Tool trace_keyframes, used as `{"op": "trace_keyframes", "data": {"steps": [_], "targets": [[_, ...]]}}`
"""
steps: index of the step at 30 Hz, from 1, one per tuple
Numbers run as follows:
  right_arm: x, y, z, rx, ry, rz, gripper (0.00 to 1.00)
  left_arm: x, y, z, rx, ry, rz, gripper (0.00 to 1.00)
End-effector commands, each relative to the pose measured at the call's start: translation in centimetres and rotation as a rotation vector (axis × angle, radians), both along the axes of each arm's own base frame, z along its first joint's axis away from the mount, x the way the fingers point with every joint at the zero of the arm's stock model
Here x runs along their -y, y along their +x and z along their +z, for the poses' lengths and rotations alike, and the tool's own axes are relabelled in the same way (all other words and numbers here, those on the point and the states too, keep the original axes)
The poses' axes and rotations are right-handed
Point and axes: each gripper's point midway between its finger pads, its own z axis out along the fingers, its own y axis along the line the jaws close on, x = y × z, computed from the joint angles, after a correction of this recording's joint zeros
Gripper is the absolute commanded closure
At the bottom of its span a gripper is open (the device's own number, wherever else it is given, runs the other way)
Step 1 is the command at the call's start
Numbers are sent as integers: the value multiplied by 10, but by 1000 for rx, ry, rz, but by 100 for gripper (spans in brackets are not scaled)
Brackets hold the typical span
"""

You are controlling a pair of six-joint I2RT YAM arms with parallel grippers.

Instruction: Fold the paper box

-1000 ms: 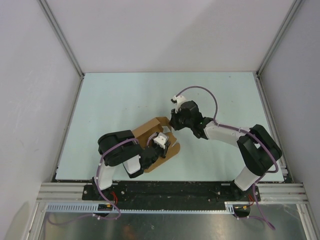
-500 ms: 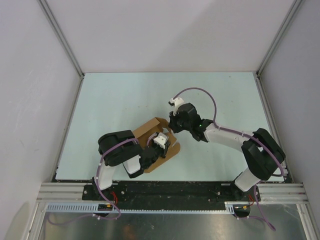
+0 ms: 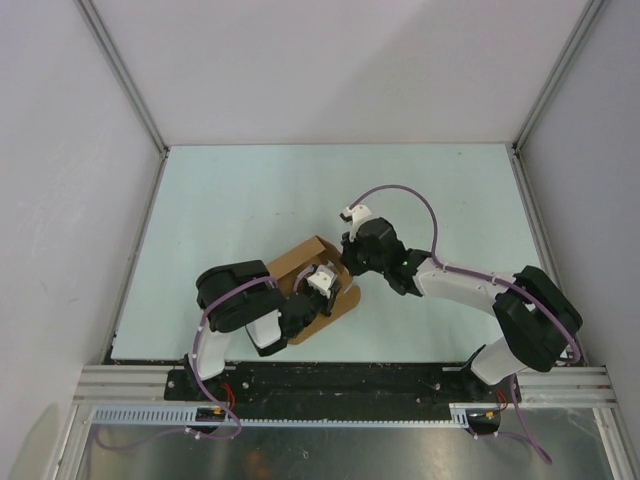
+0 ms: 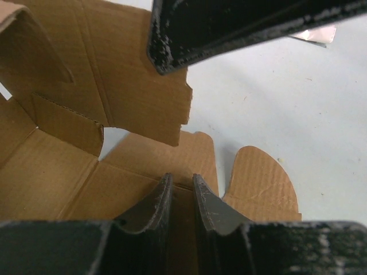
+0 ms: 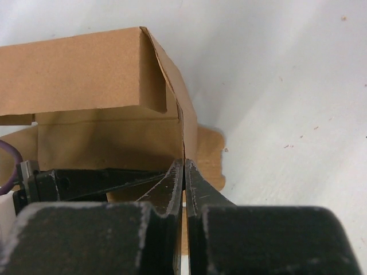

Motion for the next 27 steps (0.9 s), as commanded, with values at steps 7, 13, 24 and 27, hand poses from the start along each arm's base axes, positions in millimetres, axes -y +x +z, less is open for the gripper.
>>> {"op": "trace_keyframes", "data": {"steps": [7,13,24,27], "targets": [[0,-6,5,45,34,-32,100,9,-4,29,85,-105,-51,75],[1,-6,1,57,9,-43,100,9,-14,53,115,-146,-100,74],[-2,-8,-6,54,-4,-38,100,6,-28,71,126,-184,-156,73],[-5,-11,-4,56,3,-30,100,8,-25,67,124,-175,-151,73]]}}
